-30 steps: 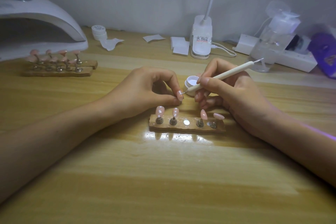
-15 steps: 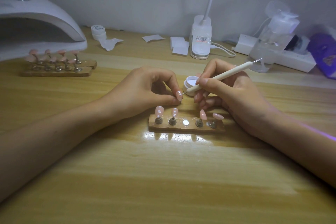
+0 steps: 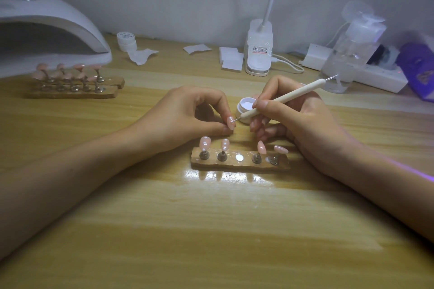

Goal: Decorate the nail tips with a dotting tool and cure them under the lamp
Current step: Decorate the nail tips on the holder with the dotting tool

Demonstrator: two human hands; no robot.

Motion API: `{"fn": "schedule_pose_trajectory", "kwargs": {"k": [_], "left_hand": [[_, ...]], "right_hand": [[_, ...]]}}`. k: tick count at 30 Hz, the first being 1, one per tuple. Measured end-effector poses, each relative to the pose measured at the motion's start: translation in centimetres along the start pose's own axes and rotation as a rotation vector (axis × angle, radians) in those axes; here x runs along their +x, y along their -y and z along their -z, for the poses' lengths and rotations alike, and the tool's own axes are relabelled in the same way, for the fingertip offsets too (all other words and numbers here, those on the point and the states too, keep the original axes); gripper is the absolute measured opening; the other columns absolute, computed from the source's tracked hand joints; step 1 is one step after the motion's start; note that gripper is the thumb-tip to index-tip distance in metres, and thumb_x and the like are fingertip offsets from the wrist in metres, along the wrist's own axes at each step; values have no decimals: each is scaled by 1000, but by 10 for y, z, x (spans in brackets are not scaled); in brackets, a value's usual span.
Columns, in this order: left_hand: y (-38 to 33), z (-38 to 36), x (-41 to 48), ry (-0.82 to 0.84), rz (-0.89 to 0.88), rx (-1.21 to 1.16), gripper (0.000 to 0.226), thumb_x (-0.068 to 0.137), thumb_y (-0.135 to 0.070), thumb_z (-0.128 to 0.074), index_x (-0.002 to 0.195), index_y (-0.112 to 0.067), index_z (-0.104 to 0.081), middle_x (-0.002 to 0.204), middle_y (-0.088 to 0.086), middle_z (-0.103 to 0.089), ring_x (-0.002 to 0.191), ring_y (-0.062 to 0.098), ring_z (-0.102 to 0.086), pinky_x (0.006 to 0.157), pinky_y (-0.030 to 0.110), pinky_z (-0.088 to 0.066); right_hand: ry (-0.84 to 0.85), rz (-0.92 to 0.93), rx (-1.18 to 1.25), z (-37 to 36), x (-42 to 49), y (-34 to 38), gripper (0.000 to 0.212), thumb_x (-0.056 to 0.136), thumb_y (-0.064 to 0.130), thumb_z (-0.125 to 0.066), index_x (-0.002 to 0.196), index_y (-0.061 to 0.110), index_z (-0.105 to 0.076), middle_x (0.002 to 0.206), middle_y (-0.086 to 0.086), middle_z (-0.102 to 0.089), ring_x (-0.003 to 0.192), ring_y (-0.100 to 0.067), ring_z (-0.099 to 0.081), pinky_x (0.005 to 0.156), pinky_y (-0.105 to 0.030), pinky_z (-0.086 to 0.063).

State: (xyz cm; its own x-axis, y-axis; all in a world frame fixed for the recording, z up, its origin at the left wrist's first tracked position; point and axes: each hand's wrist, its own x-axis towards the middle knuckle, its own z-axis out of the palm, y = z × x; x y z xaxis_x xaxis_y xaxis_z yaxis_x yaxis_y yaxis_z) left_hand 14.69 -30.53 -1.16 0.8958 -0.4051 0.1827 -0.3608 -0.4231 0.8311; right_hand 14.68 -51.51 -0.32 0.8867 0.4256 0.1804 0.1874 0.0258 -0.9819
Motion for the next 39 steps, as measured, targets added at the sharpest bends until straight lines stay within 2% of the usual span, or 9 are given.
{"fn": "schedule_pose_trajectory", "kwargs": {"k": [10, 23, 27, 32, 39], "left_hand": [[0, 0, 0, 3, -2, -4, 15, 78, -10, -80, 77, -21, -71, 81, -6, -75, 71, 1, -68, 67, 9, -46], [0, 0, 0, -1, -4, -4, 13, 78, -10, -80, 77, -20, -72, 80, -6, -75, 74, 3, -70, 72, 15, -51], [1, 0, 0, 4, -6, -4, 13, 79, -11, -80, 78, -21, -72, 80, -4, -76, 75, 7, -71, 73, 18, -53], [2, 1, 0, 8, -11, 8, 14, 80, -10, -79, 78, -22, -72, 81, -5, -76, 75, 7, -71, 72, 15, -51], [1, 1, -1, 34, -46, -10, 21, 81, -5, -77, 73, -22, -69, 84, -4, -75, 79, 8, -69, 74, 15, -49]], "right_hand": [[-5, -4, 14, 1, 0, -1, 17, 90, 10, -63, 75, 14, -58, 68, -10, -67, 60, -17, -64, 53, -23, -52], [-4, 20, 4, 0, 0, 0, 23, 89, 14, -62, 69, 24, -62, 70, -9, -68, 63, -16, -64, 55, -23, -53], [-14, 36, 22, 1, -1, 1, 20, 89, 14, -61, 70, 22, -60, 69, -9, -68, 61, -15, -63, 54, -24, -53], [-27, 75, 39, 2, -2, 1, 19, 90, 14, -60, 72, 19, -57, 72, -11, -68, 62, -15, -64, 54, -24, -51], [-189, 218, 23, 4, -2, 2, 19, 91, 11, -55, 74, 20, -54, 65, -4, -63, 57, -15, -58, 52, -24, -47]]}}
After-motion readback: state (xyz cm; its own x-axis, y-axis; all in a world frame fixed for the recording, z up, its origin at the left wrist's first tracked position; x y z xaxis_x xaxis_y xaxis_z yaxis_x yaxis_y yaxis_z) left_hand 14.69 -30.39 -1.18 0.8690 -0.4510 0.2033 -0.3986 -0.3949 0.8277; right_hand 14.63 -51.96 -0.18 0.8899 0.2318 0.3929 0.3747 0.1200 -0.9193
